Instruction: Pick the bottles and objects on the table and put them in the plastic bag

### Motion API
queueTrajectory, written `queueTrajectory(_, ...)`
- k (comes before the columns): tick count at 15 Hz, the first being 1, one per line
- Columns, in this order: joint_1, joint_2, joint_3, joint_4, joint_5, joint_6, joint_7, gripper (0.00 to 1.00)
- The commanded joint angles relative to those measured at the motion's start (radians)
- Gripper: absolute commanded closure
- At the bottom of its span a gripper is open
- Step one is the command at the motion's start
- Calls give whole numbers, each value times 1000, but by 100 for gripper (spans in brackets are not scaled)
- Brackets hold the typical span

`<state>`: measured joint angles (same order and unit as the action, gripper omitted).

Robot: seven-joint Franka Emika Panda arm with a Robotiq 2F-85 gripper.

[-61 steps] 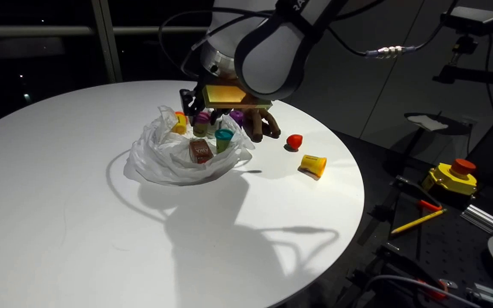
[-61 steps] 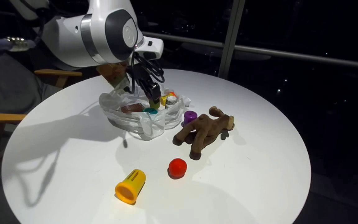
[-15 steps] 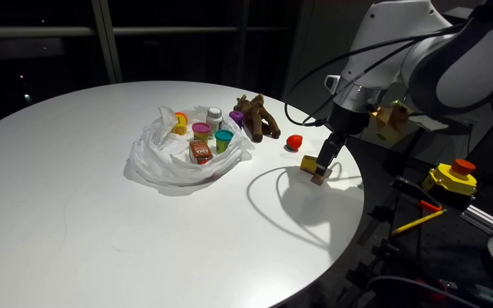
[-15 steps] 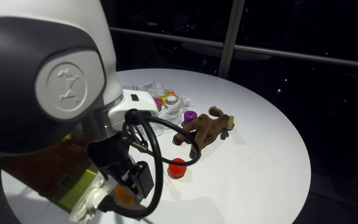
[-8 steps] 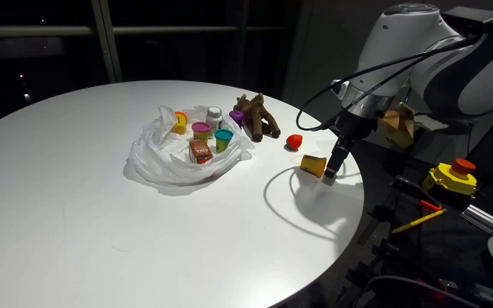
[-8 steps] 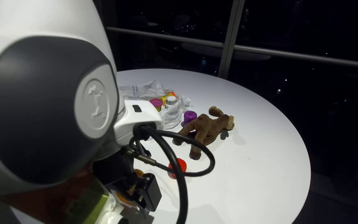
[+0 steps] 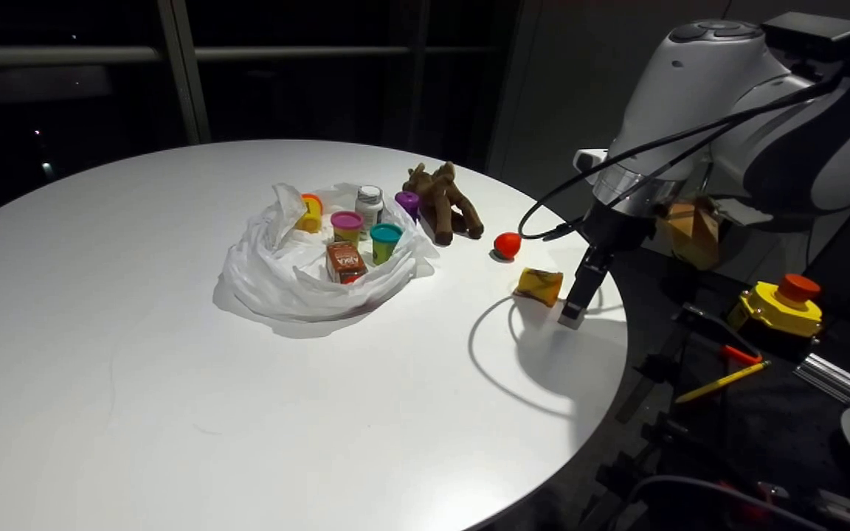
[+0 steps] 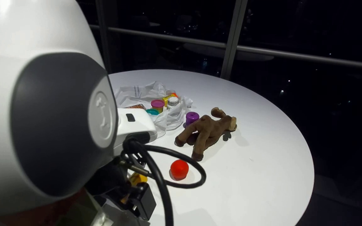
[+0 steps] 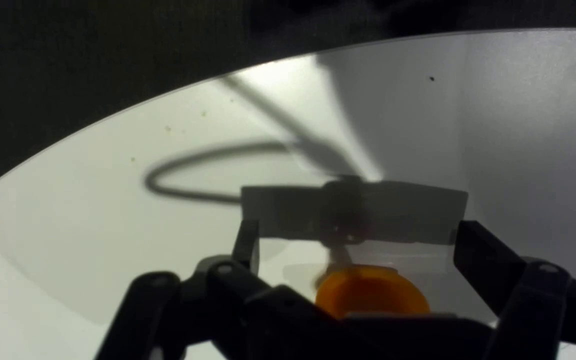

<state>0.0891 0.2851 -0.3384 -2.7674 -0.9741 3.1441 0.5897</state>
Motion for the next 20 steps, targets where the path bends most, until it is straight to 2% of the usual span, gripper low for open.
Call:
queueTrajectory(1,55,5,-47,0,-39,73,82,0)
queueTrajectory(5,135,5,-107,8,-21,120,109,0)
queueTrajectory(6,157,5,-125,11,-19,122,114,21)
queueTrajectory(8,201,14,-165,22,-18,134,123,33)
queueTrajectory(11,278,30,-240,32,-18,148,129,62)
queueTrajectory(13,334,35,-296,33,-16,155,130,76)
queueTrajectory(15,399,42,-356,39,-7,154,138,77)
queueTrajectory(17,423,34,-353,34,29,118,168,77)
queueTrajectory(20,402,-10,-217,48,168,-35,262,77)
